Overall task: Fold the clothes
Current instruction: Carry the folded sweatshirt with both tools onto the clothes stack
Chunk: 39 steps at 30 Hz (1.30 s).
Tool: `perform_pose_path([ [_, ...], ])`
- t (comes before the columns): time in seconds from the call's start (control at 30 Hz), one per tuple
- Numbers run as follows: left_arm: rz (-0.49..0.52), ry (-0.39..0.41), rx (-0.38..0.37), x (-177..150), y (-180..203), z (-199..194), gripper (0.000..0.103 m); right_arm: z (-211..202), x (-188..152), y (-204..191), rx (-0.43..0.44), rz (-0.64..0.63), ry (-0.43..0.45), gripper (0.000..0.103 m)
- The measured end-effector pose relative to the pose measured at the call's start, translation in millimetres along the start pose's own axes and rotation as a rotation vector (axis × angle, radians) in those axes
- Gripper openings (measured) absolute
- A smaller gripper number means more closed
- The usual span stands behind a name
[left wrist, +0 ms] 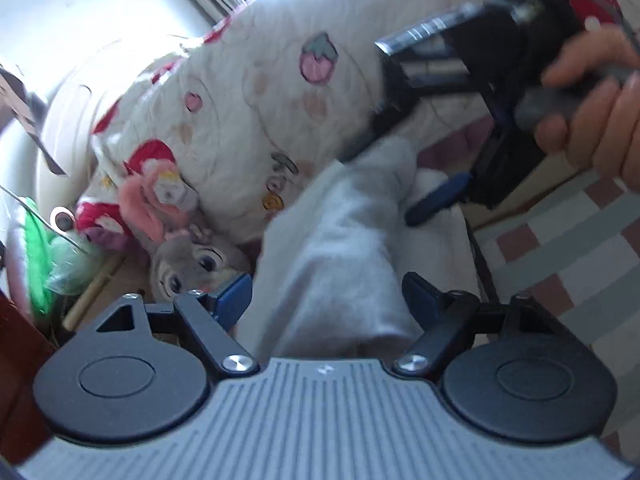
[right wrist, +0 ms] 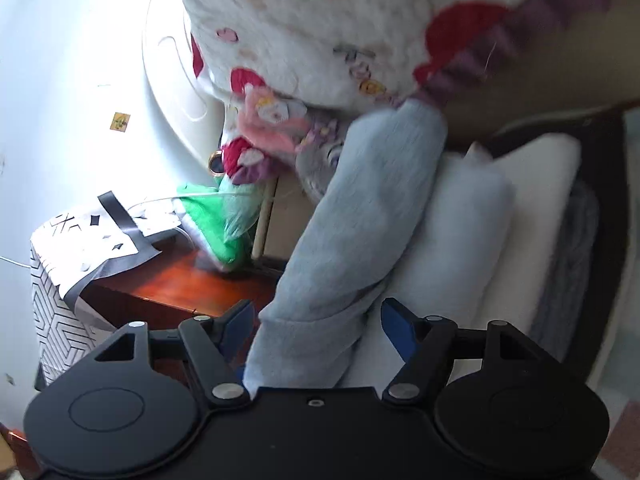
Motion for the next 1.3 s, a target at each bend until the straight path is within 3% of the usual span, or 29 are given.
perform_pose_path([
  [0.03, 0.005, -0.016, 0.012, -3, 1, 6, 0.028, 1, 3, -1, -0.018, -0.027, 0.009, 0.076],
  [0.07, 0.017, -0.025, 0.011, -3, 1, 6, 0.021, 3, 6, -2, -0.036, -0.055, 0.019, 0.076],
  [0.1, 0.03, -0.034, 0.008, -3, 2, 6, 0.02, 4, 9, -3, -0.054, -0.082, 0.028, 0.076],
  [0.23, 0.193, 0.053, 0.013, 6, 2, -11, 0.019, 9, 21, -8, -0.126, -0.191, 0.065, 0.076],
  [0.27, 0.221, 0.066, -0.002, 4, 1, -13, 0.019, 10, 24, -9, -0.144, -0.218, 0.075, 0.065],
  [0.3, 0.238, 0.078, -0.003, 0, 1, -15, 0.019, 11, 27, -10, -0.162, -0.245, 0.084, 0.024],
  [0.43, 0.278, 0.149, 0.002, -13, 4, -19, 0.019, 16, 39, -16, -0.234, -0.354, 0.121, 0.017],
  [0.5, 0.275, 0.174, -0.003, -16, 12, -19, 0.02, 18, 45, -18, -0.27, -0.409, 0.14, 0.016],
  [0.63, 0.339, 0.15, -0.03, -24, 40, -9, 0.02, 22, 58, -20, -0.346, -0.505, 0.173, 0.019],
  [0.73, 0.367, 0.161, -0.048, -28, 44, -2, 0.02, 13, 57, 12, -0.365, -0.434, 0.194, 0.027],
  [0.8, 0.296, 0.14, -0.09, -26, 36, -5, 0.022, 4, 54, 24, -0.352, -0.404, 0.222, 0.044],
  [0.87, 0.222, 0.11, -0.116, -25, 28, -14, 0.027, -8, 54, 30, -0.393, -0.393, 0.265, 0.063],
  [1.0, 0.023, 0.154, -0.181, -11, 11, -46, 0.041, -33, 58, 26, -0.45, -0.377, 0.356, 0.066],
  [1.03, -0.08, 0.192, -0.219, -5, 4, -56, 0.047, -40, 58, 25, -0.431, -0.352, 0.37, 0.066],
  [1.07, -0.189, 0.243, -0.276, 2, -1, -67, 0.058, -50, 56, 22, -0.369, -0.314, 0.384, 0.065],
  [1.1, -0.299, 0.295, -0.335, 9, -6, -78, 0.062, -57, 51, 18, -0.293, -0.288, 0.398, 0.065],
  [1.2, -0.338, 0.314, -0.328, 32, 2, -72, 0.065, -73, 35, 0, -0.093, -0.272, 0.414, 0.064],
  [1.23, -0.312, 0.27, -0.295, 36, 7, -58, 0.064, -73, 29, -8, -0.05, -0.301, 0.402, 0.064],
  [1.3, -0.275, 0.157, -0.217, 38, 15, -27, 0.05, -61, 20, -22, -0.032, -0.394, 0.346, 0.064],
])
Point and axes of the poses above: each gripper's, at about its wrist camera, not at the fingertips, and z roughly the way its jaws point, y to its right, x to its top, the point moved 6 cm from there along z, roughly the way its jaws point, and after that the axes turned 1 degree about -z, right-handed, at the moved point
